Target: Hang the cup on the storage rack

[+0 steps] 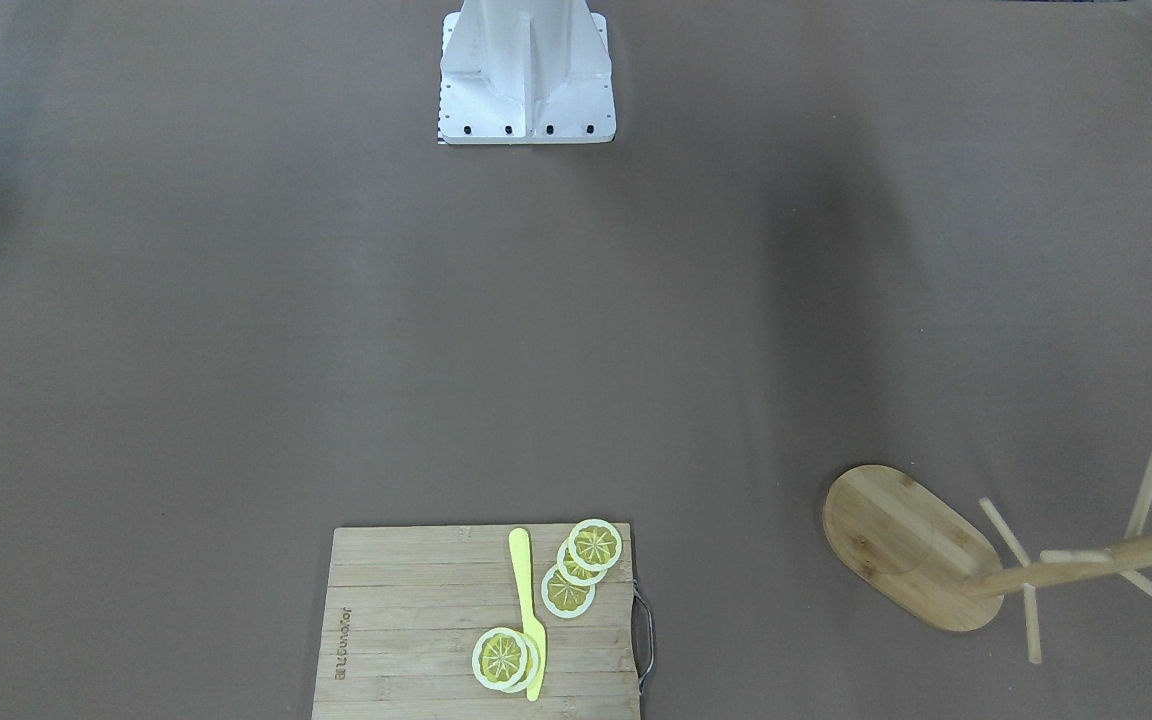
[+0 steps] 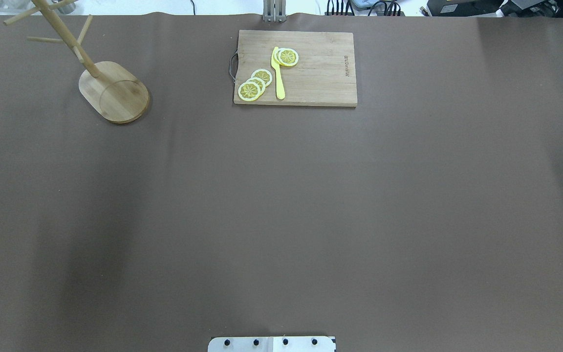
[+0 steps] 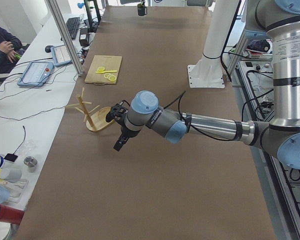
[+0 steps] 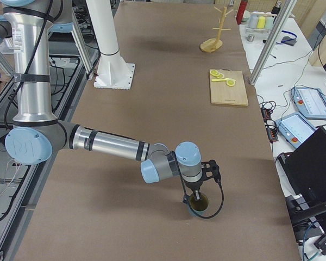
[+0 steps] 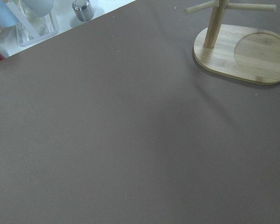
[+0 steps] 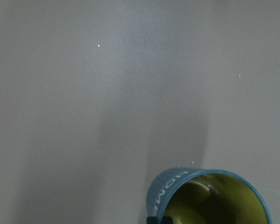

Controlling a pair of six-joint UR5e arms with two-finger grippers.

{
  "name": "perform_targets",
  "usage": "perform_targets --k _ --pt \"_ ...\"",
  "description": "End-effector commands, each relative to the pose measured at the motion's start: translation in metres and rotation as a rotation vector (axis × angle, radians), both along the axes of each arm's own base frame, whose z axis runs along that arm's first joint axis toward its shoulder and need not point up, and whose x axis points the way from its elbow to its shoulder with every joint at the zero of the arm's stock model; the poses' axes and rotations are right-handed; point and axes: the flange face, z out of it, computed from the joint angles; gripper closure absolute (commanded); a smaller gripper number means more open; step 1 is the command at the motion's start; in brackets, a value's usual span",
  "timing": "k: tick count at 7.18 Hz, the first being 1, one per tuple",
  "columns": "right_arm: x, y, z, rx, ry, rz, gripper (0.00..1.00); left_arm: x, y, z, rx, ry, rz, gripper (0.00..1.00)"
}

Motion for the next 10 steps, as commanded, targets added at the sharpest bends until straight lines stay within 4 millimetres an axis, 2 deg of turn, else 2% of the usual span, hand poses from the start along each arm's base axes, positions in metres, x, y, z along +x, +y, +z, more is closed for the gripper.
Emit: perform_targets --k 1,2,3,4,6,7,8,10 --pt "-0.008 -0.011 -0.078 -0.08 -0.078 0.145 1.0 0.0 0.0 0.0 -0.001 0.001 -0.001 0.01" --pt "-0.023 -0.014 -0.113 -0.119 -0.117 0.185 1.0 0.0 0.0 0.0 -0.001 0.001 -0.001 0.01" --pt "-0.051 -0.013 -0.148 -0.16 -0.161 0.23 1.0 0.0 0.0 0.0 -0.003 0.001 -0.002 0.01" --pt "-0.074 -0.022 -0.178 -0.195 -0.204 0.283 1.0 0.0 0.0 0.0 -0.003 0.001 -0.002 0.01" --pt "-0.128 -0.046 -0.22 -0.254 -0.232 0.35 1.0 0.0 -0.001 0.002 -0.006 0.001 -0.002 0.01" --pt "-0.159 -0.053 -0.242 -0.28 -0.228 0.397 1.0 0.0 -0.002 0.003 -0.009 0.001 -0.002 0.01" --pt "-0.197 -0.053 -0.276 -0.344 -0.218 0.45 1.0 0.0 -0.002 0.003 -0.009 0.001 -0.002 0.01" --pt "-0.276 -0.041 -0.361 -0.434 -0.189 0.538 1.0 0.0 -0.001 0.006 -0.013 0.001 -0.002 0.01"
